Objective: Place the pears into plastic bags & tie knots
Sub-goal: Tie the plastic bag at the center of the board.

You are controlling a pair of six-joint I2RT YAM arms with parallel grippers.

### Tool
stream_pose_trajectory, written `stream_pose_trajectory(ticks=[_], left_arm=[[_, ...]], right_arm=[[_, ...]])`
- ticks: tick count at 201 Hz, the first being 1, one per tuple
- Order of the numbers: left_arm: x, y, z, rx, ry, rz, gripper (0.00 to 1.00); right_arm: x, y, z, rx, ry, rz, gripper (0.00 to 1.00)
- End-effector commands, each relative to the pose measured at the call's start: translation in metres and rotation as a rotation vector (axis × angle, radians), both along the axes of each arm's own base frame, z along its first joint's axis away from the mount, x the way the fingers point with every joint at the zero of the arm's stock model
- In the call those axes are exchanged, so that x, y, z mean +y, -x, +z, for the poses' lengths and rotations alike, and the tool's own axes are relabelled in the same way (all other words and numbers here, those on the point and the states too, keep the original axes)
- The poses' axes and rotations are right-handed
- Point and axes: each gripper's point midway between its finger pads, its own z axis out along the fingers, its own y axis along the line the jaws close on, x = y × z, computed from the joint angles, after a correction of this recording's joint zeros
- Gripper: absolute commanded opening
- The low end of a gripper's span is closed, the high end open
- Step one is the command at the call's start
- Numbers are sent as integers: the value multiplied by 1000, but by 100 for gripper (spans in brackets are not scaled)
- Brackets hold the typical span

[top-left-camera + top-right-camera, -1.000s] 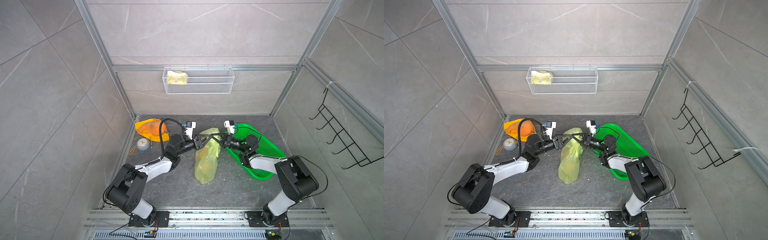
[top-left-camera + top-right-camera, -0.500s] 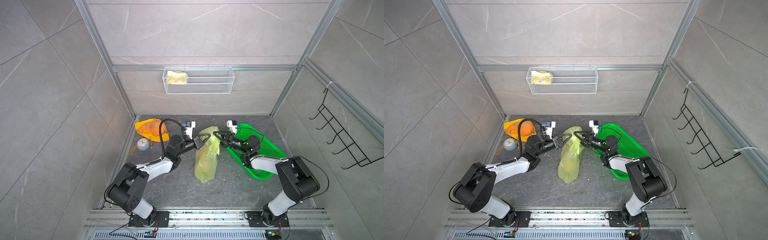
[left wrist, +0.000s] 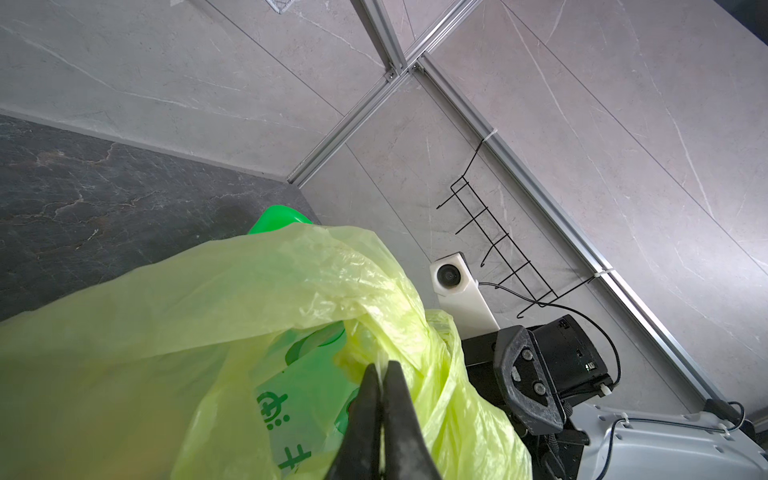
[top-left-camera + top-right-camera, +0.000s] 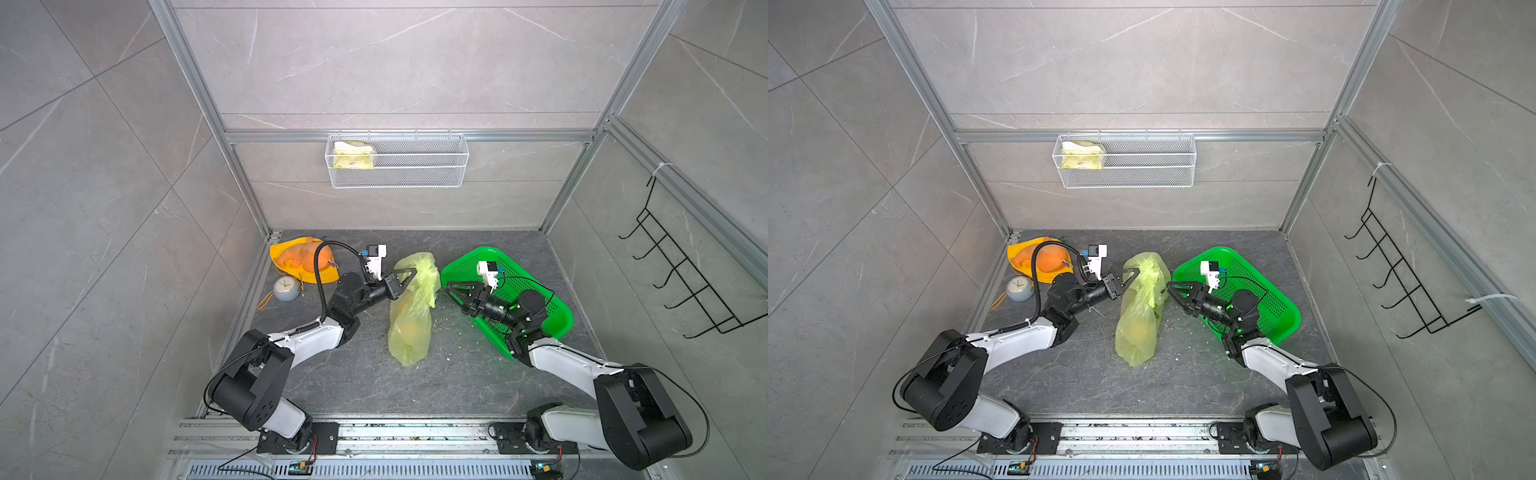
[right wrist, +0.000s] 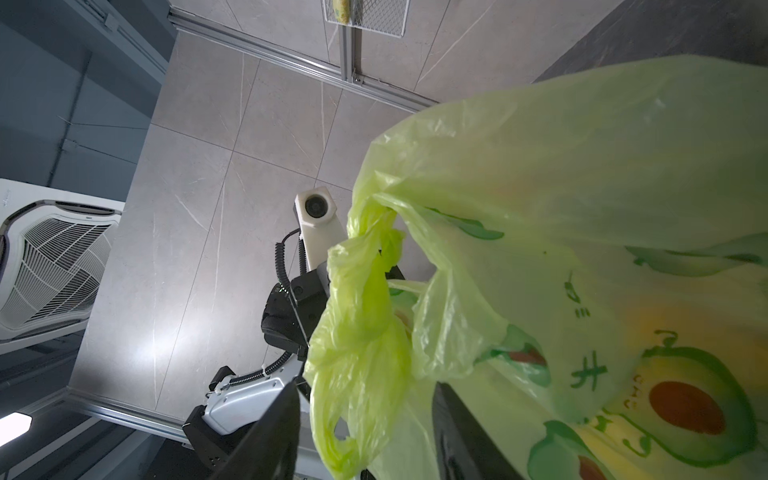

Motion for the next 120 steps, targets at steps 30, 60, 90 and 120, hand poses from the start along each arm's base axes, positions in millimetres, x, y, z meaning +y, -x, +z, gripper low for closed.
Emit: stream_pose_trajectory(ticks=[30,60,90,120], left_arm=[[-1,0,23,-80,26,2,0],[-1,0,22,-77,26,0,0],[-2,0,23,-79,29,-6,0],[-2,0,25,-83,30,-7,0]], right_arm=[[25,20,6,-66,157,52,56],[40,27,3,-94,248,83,56],[49,25,-4,-90,298,96,55],[51,19,-12,-74,328,85,37]])
